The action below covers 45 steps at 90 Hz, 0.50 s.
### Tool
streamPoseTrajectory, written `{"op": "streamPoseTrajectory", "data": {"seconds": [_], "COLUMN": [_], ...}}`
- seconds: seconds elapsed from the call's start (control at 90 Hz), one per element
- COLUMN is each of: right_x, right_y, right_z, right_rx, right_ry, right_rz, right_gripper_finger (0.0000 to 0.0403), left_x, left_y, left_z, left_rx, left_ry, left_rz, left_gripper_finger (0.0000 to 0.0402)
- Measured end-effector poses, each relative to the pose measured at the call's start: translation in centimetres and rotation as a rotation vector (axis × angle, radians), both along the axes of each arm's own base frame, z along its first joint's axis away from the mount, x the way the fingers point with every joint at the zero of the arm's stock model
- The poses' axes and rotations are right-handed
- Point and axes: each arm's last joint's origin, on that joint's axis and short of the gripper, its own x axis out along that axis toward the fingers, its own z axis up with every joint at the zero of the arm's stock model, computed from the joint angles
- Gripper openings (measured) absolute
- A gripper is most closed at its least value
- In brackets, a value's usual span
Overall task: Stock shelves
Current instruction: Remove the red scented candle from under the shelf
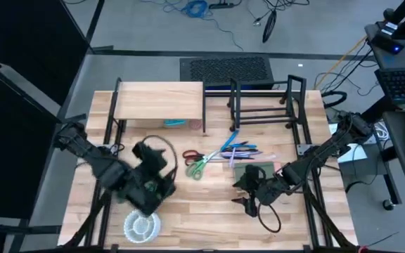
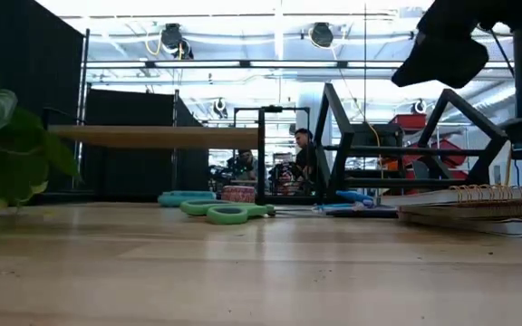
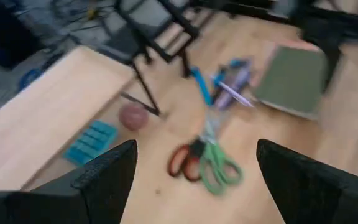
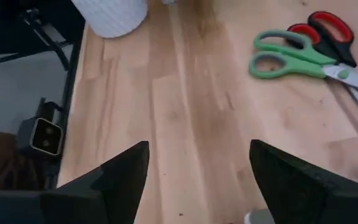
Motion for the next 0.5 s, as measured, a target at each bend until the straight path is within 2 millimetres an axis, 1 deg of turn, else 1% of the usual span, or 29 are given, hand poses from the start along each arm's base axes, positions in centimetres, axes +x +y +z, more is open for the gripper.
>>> {"op": "streamPoseTrajectory", "data": {"seconds": [0.1, 0.178, 0.278, 0.333, 0.422, 0.5], "right_x": [0.1, 0.1, -0.1, -0.2, -0.6, -1.0], "right_y": [-0.3, -0.5, -0.7, -0.8, -1.0, -1.3], "right_z": [0.0, 0.0, -0.3, -0.7, -1.5, -2.6], "right_rx": [-0.042, -0.083, -0.122, -0.130, -0.136, -0.135], "right_ry": [-0.004, -0.019, -0.026, -0.030, -0.025, -0.001], "right_rz": [-0.014, -0.053, -0.095, -0.122, -0.169, -0.193], "right_gripper_finger": [0.0263, 0.0263, 0.0263, 0.0263, 0.0263, 0.0263], "left_x": [1.5, 2.2, 2.9, 3.5, 4.8, 5.7], "left_y": [1.7, 2.9, 4.3, 5.0, 5.9, 7.0], "left_z": [-2.1, -4.3, -7.8, -9.7, -12.5, -14.4], "left_rx": [0.035, 0.048, 0.057, 0.027, -0.045, -0.089], "left_ry": [0.046, 0.069, 0.094, 0.068, 0.010, -0.073], "left_rz": [0.051, 0.100, 0.153, 0.171, 0.147, 0.138], "left_gripper_finger": [0.0313, 0.0303, 0.0282, 0.0268, 0.0245, 0.0227]}}
